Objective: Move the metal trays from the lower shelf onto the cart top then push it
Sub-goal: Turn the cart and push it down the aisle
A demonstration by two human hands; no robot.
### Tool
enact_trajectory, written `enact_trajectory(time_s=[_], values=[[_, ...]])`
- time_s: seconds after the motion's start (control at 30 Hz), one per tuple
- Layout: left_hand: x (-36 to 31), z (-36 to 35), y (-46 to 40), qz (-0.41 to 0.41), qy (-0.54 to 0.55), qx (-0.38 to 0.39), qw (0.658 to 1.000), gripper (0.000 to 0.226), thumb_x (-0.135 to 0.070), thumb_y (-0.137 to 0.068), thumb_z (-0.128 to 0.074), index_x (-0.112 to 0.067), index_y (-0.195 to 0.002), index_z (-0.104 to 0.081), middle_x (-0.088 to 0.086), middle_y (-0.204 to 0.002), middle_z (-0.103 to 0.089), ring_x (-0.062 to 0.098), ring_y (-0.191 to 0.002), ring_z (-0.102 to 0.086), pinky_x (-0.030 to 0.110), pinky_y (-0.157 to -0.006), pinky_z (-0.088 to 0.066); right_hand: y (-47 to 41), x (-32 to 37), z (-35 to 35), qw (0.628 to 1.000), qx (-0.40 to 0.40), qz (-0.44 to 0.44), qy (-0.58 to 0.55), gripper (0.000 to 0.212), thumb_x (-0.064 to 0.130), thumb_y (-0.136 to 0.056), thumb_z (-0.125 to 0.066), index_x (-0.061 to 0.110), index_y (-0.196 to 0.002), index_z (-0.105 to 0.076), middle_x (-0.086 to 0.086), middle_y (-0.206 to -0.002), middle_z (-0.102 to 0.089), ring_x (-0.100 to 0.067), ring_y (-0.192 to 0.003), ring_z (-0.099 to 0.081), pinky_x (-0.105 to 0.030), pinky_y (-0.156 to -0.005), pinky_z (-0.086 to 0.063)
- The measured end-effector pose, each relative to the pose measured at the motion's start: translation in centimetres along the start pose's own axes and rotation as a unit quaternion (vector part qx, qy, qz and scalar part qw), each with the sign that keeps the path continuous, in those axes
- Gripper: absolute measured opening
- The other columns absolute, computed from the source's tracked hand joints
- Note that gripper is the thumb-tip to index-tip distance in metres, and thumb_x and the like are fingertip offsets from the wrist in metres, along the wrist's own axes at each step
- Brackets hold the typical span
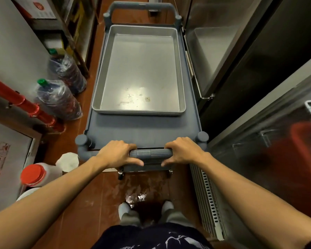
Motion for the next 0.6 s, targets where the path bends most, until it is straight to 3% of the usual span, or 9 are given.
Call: enact_trajectory(time_s=[0.07, 0.17, 0.27, 0.4, 0.53, 0.6], values=[[1.0, 0.8, -0.7, 0.021, 0.027, -0.079, 0.996, 0.082, -0.091, -0.075, -0.009, -0.026, -0.083, -0.057, 0.001, -0.080, -0.073, 0.028, -0.075, -0.067, 0.035, -0.059, -0.041, -1.0, -0.8, 0.9, 0.998, -0.053, -0.021, -0.031, 0.075, 0.088, -0.075, -0.032, 0.020, -0.072, -0.063, 0.000, -0.060, -0.065, -0.026, -0.060, -0.061, -0.031, -0.054, -0.031], [2.5, 2.2, -2.6, 0.041, 0.069, -0.149, 0.986, 0.069, -0.074, -0.091, -0.007, -0.024, -0.074, -0.052, 0.004, -0.081, -0.073, 0.030, -0.077, -0.067, 0.035, -0.063, -0.041, -2.9, -2.2, 2.4, 0.989, -0.115, -0.068, -0.066, 0.066, 0.069, -0.091, -0.030, 0.017, -0.071, -0.067, -0.003, -0.061, -0.068, -0.028, -0.063, -0.064, -0.031, -0.055, -0.032], [4.0, 2.9, -4.6, 0.059, 0.097, -0.150, 0.982, 0.061, -0.069, -0.093, -0.010, -0.027, -0.063, -0.042, 0.005, -0.072, -0.068, 0.029, -0.067, -0.063, 0.034, -0.063, -0.043, -5.3, -2.8, 2.8, 0.989, -0.114, -0.096, -0.017, 0.064, 0.060, -0.096, -0.031, 0.015, -0.070, -0.068, -0.009, -0.064, -0.069, -0.030, -0.062, -0.063, -0.034, -0.056, -0.042], [6.8, 3.6, -7.2, 0.082, 0.082, -0.137, 0.984, 0.067, -0.067, -0.096, -0.017, -0.020, -0.067, -0.056, 0.004, -0.068, -0.068, 0.025, -0.064, -0.064, 0.040, -0.068, -0.055, -8.6, -4.2, 3.9, 0.984, -0.113, -0.138, 0.005, 0.056, 0.055, -0.095, -0.038, 0.016, -0.066, -0.064, -0.007, -0.062, -0.067, -0.027, -0.058, -0.062, -0.034, -0.056, -0.045], [9.2, 4.7, -10.4, 0.094, 0.065, -0.126, 0.986, 0.064, -0.063, -0.098, -0.024, -0.017, -0.069, -0.058, 0.005, -0.068, -0.068, 0.025, -0.063, -0.065, 0.041, -0.069, -0.056, -11.9, -5.9, 5.2, 0.978, -0.121, -0.169, 0.034, 0.043, 0.049, -0.089, -0.040, 0.019, -0.060, -0.050, -0.012, -0.066, -0.068, -0.035, -0.060, -0.061, -0.036, -0.055, -0.038], [10.5, 5.3, -11.8, 0.100, 0.060, -0.126, 0.985, 0.063, -0.063, -0.098, -0.025, -0.017, -0.069, -0.058, 0.005, -0.068, -0.068, 0.025, -0.063, -0.065, 0.040, -0.068, -0.055, -13.6, -6.9, 5.6, 0.975, -0.119, -0.184, 0.031, 0.042, 0.049, -0.087, -0.038, 0.020, -0.060, -0.051, -0.010, -0.064, -0.066, -0.033, -0.057, -0.059, -0.036, -0.055, -0.043]])
Point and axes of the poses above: each hand's wrist, its own y-axis away from the middle knuckle, its own z-axis out of the back of the hand, x = y × z, the point moved 5 cm from there along -y, towards the middle knuckle
